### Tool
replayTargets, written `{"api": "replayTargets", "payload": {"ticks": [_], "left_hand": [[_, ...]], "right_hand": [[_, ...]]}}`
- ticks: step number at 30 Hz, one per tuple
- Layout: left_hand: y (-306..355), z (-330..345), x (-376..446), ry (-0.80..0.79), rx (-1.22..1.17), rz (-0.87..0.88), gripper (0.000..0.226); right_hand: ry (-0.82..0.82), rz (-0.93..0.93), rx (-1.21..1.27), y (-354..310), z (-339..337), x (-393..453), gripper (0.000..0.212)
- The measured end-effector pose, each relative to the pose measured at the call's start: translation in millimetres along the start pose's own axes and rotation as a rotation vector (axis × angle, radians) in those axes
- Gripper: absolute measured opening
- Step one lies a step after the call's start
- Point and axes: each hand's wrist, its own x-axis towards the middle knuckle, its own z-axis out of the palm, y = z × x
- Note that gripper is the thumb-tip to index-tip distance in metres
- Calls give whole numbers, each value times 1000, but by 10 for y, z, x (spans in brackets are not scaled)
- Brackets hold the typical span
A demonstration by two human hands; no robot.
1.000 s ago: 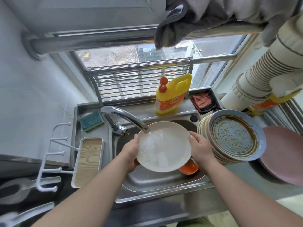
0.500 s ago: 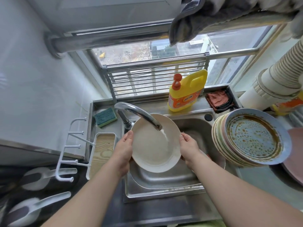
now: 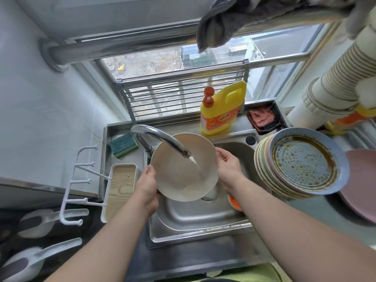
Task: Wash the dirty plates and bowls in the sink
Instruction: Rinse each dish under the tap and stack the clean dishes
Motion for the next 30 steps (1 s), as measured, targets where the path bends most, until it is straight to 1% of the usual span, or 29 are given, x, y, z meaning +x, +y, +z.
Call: {"api": "replayTargets", "payload": {"ticks": [3, 8, 11, 15, 18, 21, 23, 26, 30], "left_hand": [[-78, 120, 9, -38, -61, -83, 35], [-191, 309, -53, -78, -118, -245, 52], [-264, 433, -111, -119, -152, -302, 61], [-306, 613, -206, -171, -196, -349, 61], [-308, 708, -258, -231, -156, -362, 59], [-313, 734, -249, -266, -60, -388, 63], [-306, 723, -238, -276, -7, -398, 65], [-282, 667, -225, -286, 34, -388, 66], [-245, 536, -175, -207, 65, -355, 58]], "right_hand": [[-23, -84, -57, -163, -141, -23, 21], [-49, -162, -117, -372, -304, -70, 21], [-50, -187, -135, -452, -376, -111, 22], [-19, -188, -135, -524, -516, -165, 23], [46, -210, -121, -578, -612, -195, 24], [103, -221, -96, -644, -681, -218, 24], [111, -195, -114, -671, -718, -218, 23], [103, -63, -149, -652, -765, -203, 21], [99, 88, -101, -445, -741, -179, 17]]}}
